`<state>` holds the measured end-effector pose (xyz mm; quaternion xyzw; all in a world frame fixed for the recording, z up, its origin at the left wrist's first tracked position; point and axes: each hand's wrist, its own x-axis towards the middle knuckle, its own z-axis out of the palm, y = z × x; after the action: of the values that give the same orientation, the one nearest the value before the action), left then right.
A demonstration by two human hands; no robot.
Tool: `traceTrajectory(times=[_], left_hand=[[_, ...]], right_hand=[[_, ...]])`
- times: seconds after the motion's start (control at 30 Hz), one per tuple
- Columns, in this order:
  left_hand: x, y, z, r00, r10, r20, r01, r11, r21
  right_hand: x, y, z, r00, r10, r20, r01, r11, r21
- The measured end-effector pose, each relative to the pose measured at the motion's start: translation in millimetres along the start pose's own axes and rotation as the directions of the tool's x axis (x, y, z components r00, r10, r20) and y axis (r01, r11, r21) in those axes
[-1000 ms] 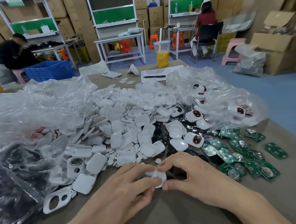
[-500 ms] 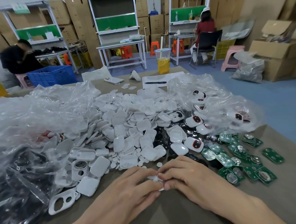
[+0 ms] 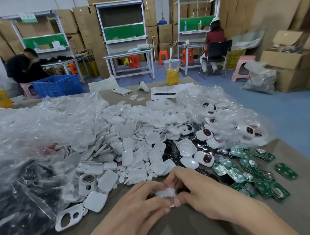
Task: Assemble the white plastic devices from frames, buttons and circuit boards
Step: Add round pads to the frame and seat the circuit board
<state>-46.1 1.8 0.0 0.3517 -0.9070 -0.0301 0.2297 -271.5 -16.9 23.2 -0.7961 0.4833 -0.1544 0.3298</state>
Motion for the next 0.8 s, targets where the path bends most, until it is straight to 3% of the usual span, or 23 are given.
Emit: traceTrajectory(times=[0.2,0.3,0.47,0.63,0.73,0.8], left_hand=[[-0.3,2.0,-1.8,1.000,-0.008,-0.001,0.008,0.999,0.050],[0.0,3.4,-1.5,1.000,0.000,-0.026,0.001,0.999,0.034],[1.3,1.6,-0.4,1.000,0.000,-0.029,0.000,1.000,0.000],[0.2,2.1,-0.8,0.996,-0.072,-0.043,0.068,0.994,-0.085],[4.7,3.5,1.6,0.963,-0.239,-0.121,0.200,0.942,-0.271],[14.6,6.0,0.0,0.881,-0.448,-0.155,0.298,0.778,-0.553]], right_hand=[[7.0,-11.3,-8.0,0.992,0.031,0.125,-0.008,0.983,-0.182],[6.1,-13.0,-10.8,0.988,0.040,0.147,-0.013,0.984,-0.180],[1.2,-13.2,-9.0,0.993,0.067,0.101,-0.061,0.997,-0.055],[-2.1,-18.8,-0.5,0.999,0.036,-0.010,-0.036,0.998,-0.042],[-3.8,-14.5,4.9,0.995,0.027,-0.092,-0.023,0.999,0.045],[-1.0,-13.5,7.8,0.992,0.040,-0.122,-0.010,0.971,0.238]])
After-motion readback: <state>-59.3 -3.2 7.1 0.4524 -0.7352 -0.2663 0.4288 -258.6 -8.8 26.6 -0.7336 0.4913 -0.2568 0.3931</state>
